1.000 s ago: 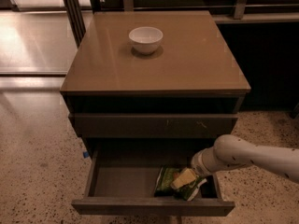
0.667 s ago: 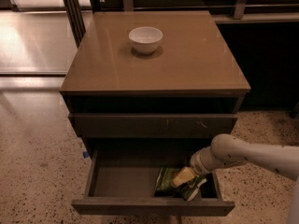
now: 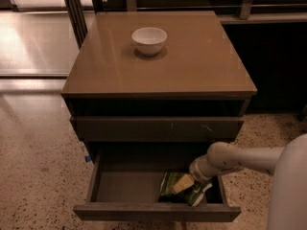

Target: Pick green jalapeno chip bag from middle drawer and place on counter

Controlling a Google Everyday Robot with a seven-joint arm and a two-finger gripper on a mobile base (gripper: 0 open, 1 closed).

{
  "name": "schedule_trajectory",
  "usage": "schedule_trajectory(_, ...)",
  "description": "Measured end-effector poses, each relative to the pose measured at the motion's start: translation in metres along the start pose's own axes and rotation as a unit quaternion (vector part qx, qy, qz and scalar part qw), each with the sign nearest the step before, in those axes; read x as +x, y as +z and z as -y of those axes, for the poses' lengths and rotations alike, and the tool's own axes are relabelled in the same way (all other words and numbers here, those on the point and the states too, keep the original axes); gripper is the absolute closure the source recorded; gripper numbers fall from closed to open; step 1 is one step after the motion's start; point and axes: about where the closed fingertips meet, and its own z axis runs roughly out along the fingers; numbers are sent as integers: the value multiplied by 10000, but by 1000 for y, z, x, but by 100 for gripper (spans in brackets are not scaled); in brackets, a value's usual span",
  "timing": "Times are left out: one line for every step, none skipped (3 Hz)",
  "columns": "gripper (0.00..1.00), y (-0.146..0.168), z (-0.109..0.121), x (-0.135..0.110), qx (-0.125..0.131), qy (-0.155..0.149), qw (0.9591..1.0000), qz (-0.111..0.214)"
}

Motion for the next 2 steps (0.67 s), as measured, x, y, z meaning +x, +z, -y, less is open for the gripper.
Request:
schedule_trajectory(0,14,-10,7,-30,35,9999,-113)
schedule_trajectory(19,14,-11,8,-39,38,9999,-122)
